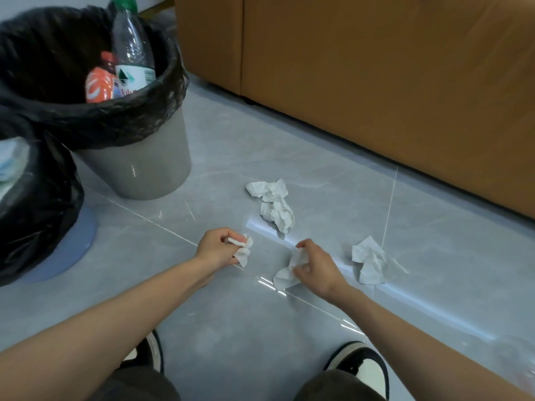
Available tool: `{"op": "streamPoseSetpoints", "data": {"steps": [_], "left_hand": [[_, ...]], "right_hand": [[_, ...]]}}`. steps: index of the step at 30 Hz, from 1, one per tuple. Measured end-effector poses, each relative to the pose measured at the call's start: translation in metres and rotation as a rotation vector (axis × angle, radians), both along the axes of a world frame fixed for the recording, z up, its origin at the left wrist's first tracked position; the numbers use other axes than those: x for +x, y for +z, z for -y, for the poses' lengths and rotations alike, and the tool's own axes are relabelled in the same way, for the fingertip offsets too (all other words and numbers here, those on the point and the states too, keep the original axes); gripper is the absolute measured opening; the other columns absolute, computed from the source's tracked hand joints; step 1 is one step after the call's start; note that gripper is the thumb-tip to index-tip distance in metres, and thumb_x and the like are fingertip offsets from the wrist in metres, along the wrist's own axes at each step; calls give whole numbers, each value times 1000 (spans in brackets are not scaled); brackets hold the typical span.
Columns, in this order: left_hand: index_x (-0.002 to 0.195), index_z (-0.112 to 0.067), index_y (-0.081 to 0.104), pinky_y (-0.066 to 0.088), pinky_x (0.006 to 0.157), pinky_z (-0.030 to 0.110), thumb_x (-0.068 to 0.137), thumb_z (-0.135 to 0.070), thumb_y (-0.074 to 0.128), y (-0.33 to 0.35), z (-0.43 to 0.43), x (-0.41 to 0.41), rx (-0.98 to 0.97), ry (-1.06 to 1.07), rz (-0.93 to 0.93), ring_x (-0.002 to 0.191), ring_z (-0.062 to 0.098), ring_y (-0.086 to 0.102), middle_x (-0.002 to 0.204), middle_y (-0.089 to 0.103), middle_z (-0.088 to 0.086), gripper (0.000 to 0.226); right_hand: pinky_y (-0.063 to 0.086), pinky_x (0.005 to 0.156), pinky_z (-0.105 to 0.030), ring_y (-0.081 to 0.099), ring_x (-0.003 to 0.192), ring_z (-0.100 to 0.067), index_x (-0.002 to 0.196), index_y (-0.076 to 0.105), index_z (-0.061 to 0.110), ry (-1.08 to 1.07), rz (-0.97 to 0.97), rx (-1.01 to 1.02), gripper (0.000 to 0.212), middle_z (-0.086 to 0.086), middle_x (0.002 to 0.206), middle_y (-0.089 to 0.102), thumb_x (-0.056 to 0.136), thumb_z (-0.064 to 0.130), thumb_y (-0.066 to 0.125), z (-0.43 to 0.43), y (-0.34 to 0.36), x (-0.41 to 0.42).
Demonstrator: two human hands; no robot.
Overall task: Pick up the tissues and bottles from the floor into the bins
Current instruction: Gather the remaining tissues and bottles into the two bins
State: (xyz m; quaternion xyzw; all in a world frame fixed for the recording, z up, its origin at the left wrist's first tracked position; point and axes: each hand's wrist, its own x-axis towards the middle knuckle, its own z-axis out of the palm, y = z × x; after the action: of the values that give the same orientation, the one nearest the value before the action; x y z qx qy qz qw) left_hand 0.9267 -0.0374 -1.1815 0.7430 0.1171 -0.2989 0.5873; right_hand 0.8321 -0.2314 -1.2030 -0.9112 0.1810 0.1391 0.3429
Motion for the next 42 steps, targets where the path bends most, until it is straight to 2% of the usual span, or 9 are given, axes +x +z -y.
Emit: {"op": "streamPoseSetpoints", "data": {"steps": [4, 8, 12, 16, 19, 25, 32, 37, 42], "left_hand": [[72, -13, 69, 55, 63, 17, 82, 8, 66, -1, -10, 3, -35, 24, -19, 75, 9, 62, 96, 66, 8, 23], [82, -14, 71, 53, 63, 11, 77, 4, 73, 4, -18, 5, -86, 13, -39, 67, -1, 61, 87, 68, -2, 19], [105, -13, 69, 48, 67, 8, 78, 3, 70, 18, -30, 10, -25, -36, 83, 80, 8, 61, 99, 67, 3, 32], [101, -11, 68, 46, 59, 4, 79, 6, 69, 50, -44, 22, -71, 12, 241, 63, 2, 63, 97, 67, 9, 28], [97, -11, 72, 46, 64, 5, 79, -2, 72, 80, -65, 37, -29, 92, 413, 73, 8, 64, 99, 71, 5, 21], [97, -20, 73, 50, 71, 10, 81, -7, 71, 149, -132, 65, -81, 325, 703, 83, -1, 68, 99, 71, -10, 21], [96, -24, 74, 55, 77, 21, 85, -14, 68, 167, -220, 84, 190, 575, 842, 84, 5, 67, 99, 65, -12, 15], [101, -25, 71, 47, 79, 22, 93, -12, 51, 155, -272, 90, 547, 573, 844, 91, 9, 59, 111, 61, -6, 25], [119, -21, 63, 38, 83, 22, 89, 3, 42, 141, -292, 87, 685, 475, 689, 111, 15, 55, 129, 58, 1, 44]], "right_hand": [[39, 90, -29, 33, 115, -23, 125, 43, 12, 387, -50, -262, 44, -1, 128, 35, 85, 19, 62, -8, -16, -9], [37, 71, -28, 50, 102, -25, 98, 58, 9, 339, -21, -353, 17, -6, 106, 51, 83, 3, 52, -6, -18, -5], [39, 56, -19, 57, 72, -17, 79, 69, 9, -126, 90, -44, 8, 2, 75, 60, 78, 4, 63, -23, 11, 32], [39, 50, -6, 57, 61, -9, 72, 65, 16, -313, 282, 364, 12, 2, 68, 61, 83, 10, 66, -63, 65, 82], [57, 63, -21, 64, 74, -10, 89, 64, 16, -272, 407, 597, 7, 1, 83, 64, 89, 10, 60, -95, 106, 111], [44, 73, -23, 52, 81, -5, 104, 43, 21, 12, 487, 569, 9, 5, 93, 56, 97, 25, 49, -165, 171, 160], [43, 75, -29, 54, 85, -11, 101, 55, 12, 262, 504, 535, 15, 6, 87, 56, 92, 23, 58, -268, 198, 206], [33, 82, -31, 39, 108, -23, 100, 68, 21, 334, 520, 277, 25, -7, 108, 53, 88, 42, 59, -326, 183, 227], [45, 78, -28, 56, 85, -13, 120, 64, 22, 390, 521, 226, 32, -4, 94, 60, 90, 32, 60, -337, 176, 220]]}}
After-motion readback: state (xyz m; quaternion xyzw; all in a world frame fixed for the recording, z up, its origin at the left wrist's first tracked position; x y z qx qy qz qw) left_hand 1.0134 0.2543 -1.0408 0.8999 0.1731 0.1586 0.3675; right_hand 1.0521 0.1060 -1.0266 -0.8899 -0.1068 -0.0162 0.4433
